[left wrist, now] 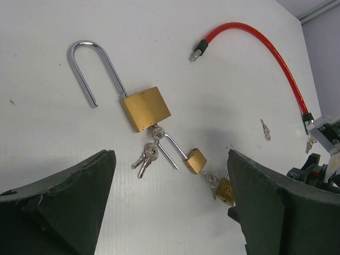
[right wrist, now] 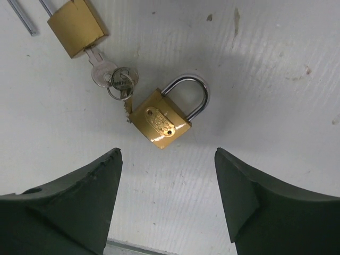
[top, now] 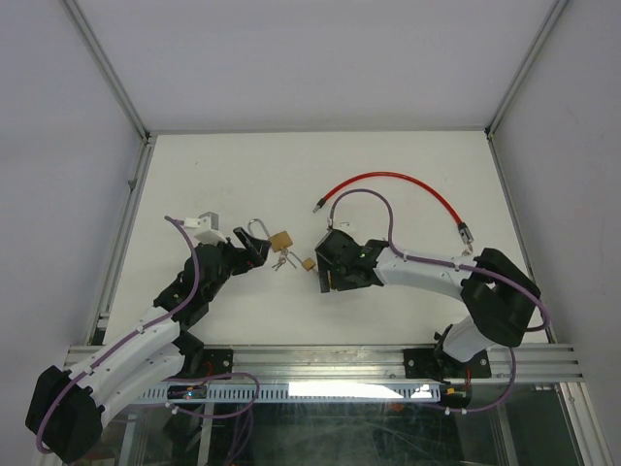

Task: Unlock with the key
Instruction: Adjust the lock at the center of the board.

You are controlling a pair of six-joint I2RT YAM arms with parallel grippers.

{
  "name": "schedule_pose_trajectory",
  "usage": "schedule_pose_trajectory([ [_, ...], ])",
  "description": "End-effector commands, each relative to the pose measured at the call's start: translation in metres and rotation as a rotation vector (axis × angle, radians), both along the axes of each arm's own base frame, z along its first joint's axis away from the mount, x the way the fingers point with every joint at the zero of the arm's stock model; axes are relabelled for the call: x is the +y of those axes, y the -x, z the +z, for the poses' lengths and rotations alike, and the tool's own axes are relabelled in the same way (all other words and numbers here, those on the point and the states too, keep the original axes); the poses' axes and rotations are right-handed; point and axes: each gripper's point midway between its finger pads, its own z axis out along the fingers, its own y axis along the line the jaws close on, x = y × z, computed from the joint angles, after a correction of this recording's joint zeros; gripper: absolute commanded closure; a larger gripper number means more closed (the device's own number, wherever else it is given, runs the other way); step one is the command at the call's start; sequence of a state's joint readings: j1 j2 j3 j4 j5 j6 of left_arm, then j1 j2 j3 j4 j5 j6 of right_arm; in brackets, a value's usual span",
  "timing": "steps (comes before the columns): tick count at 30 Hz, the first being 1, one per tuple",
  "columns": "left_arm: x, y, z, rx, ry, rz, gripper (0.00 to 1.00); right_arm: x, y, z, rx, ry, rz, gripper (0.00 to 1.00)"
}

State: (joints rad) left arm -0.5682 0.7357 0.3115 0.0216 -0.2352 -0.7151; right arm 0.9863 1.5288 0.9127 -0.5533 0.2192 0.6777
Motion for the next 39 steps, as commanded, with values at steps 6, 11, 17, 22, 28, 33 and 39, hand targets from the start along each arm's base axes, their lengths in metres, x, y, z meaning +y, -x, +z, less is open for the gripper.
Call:
schedule_pose_trajectory([
  [6,0.004,-0.002,0.006,-0.025,0.01,0.024,0.12,0.029,-0.029,-0.003,-0.072,-0.059,-0.035,0.32],
  [11,0.005,-0.002,0.005,-0.023,0.008,0.028,0.12,0.029,-0.038,-0.011,-0.071,-0.013,-0.012,0.4],
  [17,0.005,-0.002,0.004,-0.022,0.005,0.029,0.12,0.027,-0.044,-0.011,-0.071,0.018,0.028,0.49],
  [22,0.005,-0.002,0.003,-0.018,0.004,0.03,0.12,0.026,-0.042,-0.007,-0.063,0.041,0.073,0.54],
  [28,0.005,-0.002,0.003,-0.018,0.002,0.028,0.12,0.023,-0.036,0.008,-0.065,0.023,0.123,0.46],
  [33,0.005,-0.002,0.003,-0.018,0.003,0.027,0.12,0.007,-0.048,0.032,-0.117,0.016,0.117,0.39],
  [39,0.005,-0.001,0.004,-0.022,0.004,0.025,0.12,-0.043,-0.079,0.039,-0.142,0.083,0.053,0.39],
])
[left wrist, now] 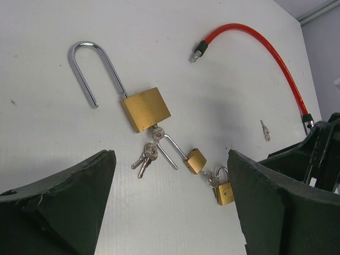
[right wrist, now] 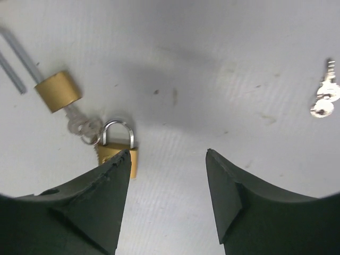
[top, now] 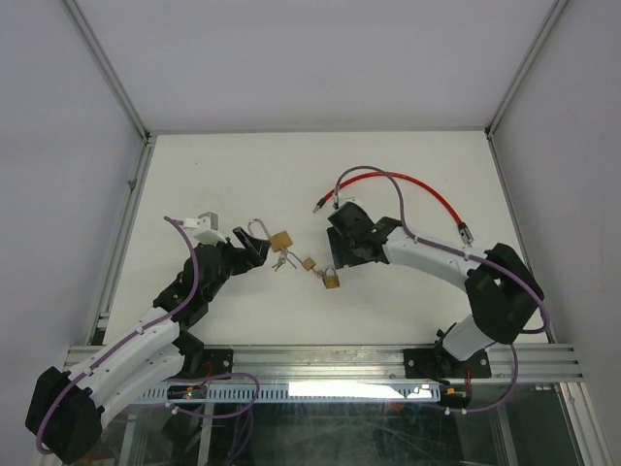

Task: Unlock with the key
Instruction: Adjust the lock at the center of the board, then pick up the key from the center of the board.

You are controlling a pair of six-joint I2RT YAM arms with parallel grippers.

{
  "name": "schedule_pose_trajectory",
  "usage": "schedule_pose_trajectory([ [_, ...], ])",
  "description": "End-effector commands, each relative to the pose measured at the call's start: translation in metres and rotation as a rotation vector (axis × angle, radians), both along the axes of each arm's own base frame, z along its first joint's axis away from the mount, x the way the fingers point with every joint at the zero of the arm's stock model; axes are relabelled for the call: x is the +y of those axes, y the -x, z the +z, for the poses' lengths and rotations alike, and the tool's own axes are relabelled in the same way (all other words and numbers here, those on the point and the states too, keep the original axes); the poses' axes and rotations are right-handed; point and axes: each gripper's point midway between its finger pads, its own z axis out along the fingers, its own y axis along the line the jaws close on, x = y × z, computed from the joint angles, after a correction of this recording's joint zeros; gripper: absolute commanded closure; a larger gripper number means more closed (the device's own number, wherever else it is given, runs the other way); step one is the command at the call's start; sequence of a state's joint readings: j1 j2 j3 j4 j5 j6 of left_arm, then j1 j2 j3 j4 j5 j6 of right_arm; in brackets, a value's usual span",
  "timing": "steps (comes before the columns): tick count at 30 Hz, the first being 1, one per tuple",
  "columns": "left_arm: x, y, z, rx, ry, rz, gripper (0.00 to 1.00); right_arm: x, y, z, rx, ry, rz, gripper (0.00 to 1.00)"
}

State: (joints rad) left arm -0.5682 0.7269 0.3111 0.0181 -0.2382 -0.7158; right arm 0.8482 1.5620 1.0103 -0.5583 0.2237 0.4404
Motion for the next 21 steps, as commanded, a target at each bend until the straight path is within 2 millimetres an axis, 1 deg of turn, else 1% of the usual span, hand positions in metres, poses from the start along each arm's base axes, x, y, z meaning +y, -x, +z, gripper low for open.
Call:
schedule_pose_trajectory([
  [1,0.004,-0.002,0.003,-0.018,0.003,0.021,0.12,-0.039,-0.032,0.018,-0.054,0.034,-0.041,0.39],
  [5,0.004,-0.001,0.003,-0.02,0.005,0.02,0.12,-0.066,-0.051,0.01,-0.034,0.052,-0.079,0.39],
  [11,0.004,-0.001,0.003,-0.021,0.004,0.017,0.12,-0.093,-0.081,0.0,-0.019,0.033,-0.144,0.39],
  [14,0.003,-0.001,0.003,-0.021,0.005,0.016,0.12,-0.105,-0.092,-0.009,0.008,0.012,-0.171,0.43],
  [21,0.003,-0.001,0.004,-0.023,0.008,0.012,0.12,-0.112,-0.098,-0.023,0.051,-0.012,-0.171,0.49],
])
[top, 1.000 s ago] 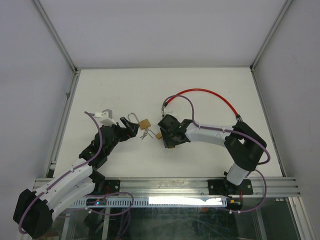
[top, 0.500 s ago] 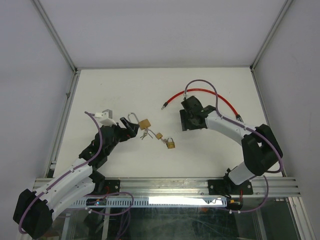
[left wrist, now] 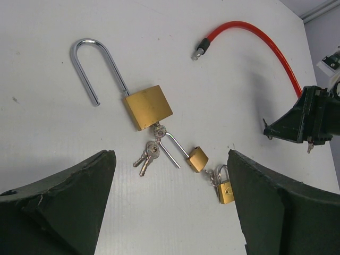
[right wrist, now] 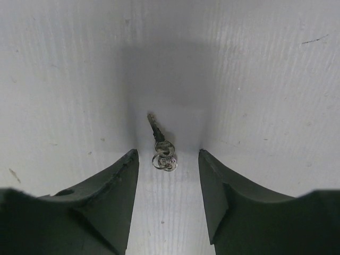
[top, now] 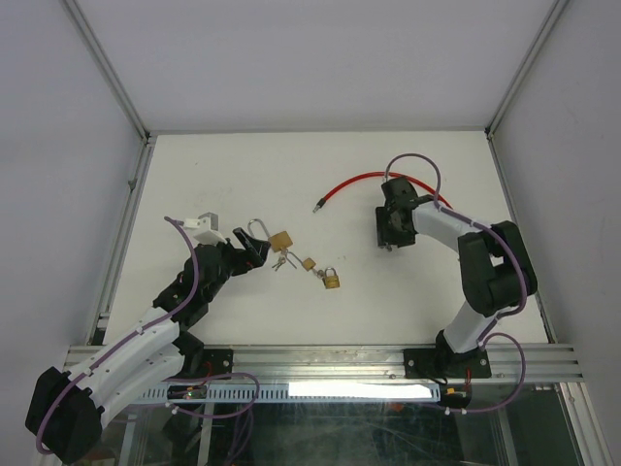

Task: Unlock with the key
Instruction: Pick up the key from the center of the board.

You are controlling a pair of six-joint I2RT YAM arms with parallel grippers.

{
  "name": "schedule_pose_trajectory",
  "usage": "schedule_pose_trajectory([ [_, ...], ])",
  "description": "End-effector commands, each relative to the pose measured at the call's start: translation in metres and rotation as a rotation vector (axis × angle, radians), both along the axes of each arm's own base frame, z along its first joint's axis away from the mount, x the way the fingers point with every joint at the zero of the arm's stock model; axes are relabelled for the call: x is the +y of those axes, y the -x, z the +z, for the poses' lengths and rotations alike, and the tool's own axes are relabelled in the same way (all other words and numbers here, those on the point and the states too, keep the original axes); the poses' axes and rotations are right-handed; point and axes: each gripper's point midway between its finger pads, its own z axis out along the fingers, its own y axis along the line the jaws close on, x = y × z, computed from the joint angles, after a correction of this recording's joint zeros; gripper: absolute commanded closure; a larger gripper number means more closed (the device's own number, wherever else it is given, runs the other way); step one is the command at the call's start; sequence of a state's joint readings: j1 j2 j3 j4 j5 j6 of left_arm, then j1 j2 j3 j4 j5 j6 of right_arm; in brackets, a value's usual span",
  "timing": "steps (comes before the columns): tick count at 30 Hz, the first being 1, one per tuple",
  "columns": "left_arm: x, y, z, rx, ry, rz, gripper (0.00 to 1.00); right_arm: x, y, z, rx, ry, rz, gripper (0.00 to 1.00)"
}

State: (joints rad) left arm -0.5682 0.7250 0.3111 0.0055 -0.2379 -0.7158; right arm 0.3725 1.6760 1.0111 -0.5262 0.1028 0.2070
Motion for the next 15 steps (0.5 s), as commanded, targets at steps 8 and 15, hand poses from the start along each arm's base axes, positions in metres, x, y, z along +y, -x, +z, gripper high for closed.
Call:
schedule_pose_trajectory([
  [8,-0.002,-0.001,0.007,-0.036,0.023,-0.01,0.12,0.006,-0.021,-0.004,-0.015,-0.06,0.038,0.63],
  [15,-0.014,0.002,0.014,-0.047,0.057,-0.07,0.12,0.008,-0.009,-0.006,0.004,-0.076,0.051,0.89],
])
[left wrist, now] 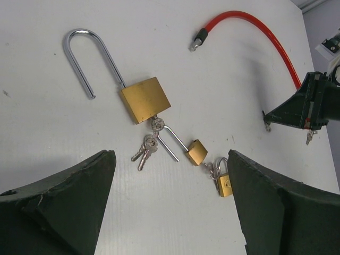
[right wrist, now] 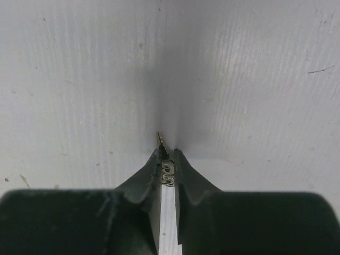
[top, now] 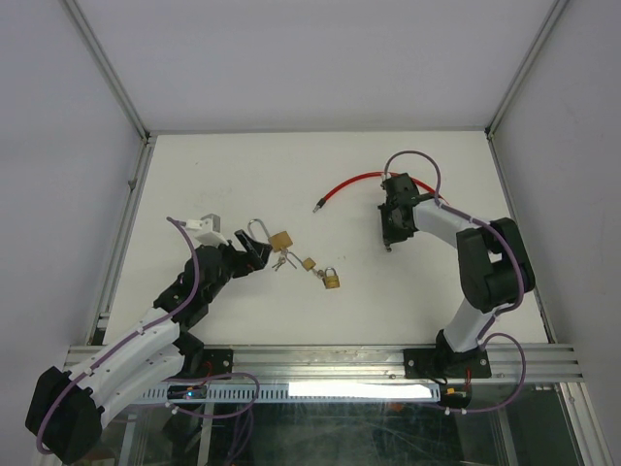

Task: Unlock with the key
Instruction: Pick up the key from the center of the board.

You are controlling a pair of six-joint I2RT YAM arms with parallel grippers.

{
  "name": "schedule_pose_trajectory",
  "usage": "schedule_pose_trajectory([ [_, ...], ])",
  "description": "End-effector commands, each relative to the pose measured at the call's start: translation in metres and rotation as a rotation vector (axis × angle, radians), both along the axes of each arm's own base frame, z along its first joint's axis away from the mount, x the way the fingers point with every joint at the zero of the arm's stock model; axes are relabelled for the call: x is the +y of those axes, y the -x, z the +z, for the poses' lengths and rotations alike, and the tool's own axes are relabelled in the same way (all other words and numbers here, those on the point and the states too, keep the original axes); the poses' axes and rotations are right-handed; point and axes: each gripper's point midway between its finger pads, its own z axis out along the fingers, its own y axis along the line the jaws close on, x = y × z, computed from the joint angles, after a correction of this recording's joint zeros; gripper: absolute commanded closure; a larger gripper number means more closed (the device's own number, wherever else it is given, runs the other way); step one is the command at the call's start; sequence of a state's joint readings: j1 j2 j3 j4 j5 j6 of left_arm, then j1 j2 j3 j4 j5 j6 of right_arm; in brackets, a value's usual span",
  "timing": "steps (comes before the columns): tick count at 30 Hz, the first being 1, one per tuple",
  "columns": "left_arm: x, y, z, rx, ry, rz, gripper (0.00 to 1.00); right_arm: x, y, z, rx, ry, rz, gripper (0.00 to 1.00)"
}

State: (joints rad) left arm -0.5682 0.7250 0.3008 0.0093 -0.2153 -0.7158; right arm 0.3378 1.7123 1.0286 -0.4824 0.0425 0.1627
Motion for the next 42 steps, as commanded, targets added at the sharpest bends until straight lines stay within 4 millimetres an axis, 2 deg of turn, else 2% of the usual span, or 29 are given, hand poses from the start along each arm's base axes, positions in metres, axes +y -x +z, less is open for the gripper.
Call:
schedule_pose_trajectory([
  [1,-0.014,0.0,0.02,-0.057,0.066,-0.061,0.12,0.007,0.007,0.0,0.009,-0.037,0.024,0.94],
  [2,-0.017,0.002,0.023,-0.057,0.079,-0.08,0.12,0.009,0.008,0.004,-0.004,-0.046,0.026,0.99],
  [3,-0.02,0.002,0.025,-0.058,0.089,-0.093,0.12,0.012,0.01,0.007,-0.012,-0.056,0.032,1.0],
  [11,-0.046,0.01,0.036,-0.034,0.174,-0.214,0.12,0.046,0.026,0.043,-0.128,-0.141,0.103,1.0],
  [15,-0.062,0.013,0.039,-0.009,0.225,-0.283,0.13,0.07,0.035,0.064,-0.219,-0.183,0.175,1.0],
  [20,-0.079,0.013,0.037,0.042,0.26,-0.349,0.13,0.092,0.049,0.078,-0.301,-0.201,0.242,1.0],
  [23,-0.088,0.013,0.036,0.073,0.296,-0.376,0.13,0.113,0.058,0.087,-0.386,-0.232,0.334,1.0],
  [27,-0.099,0.011,0.037,0.123,0.364,-0.395,0.16,0.131,0.07,0.09,-0.481,-0.217,0.433,1.0],
  [33,-0.115,0.006,0.025,0.271,0.481,-0.375,0.23,0.161,0.083,0.097,-0.615,-0.177,0.554,1.0],
  [39,-0.127,0.005,0.013,0.392,0.576,-0.362,0.39,0.181,0.094,0.095,-0.686,-0.089,0.632,1.0],
  [42,-0.132,0.006,0.009,0.424,0.595,-0.366,0.43,0.191,0.101,0.094,-0.71,-0.062,0.668,1.0],
])
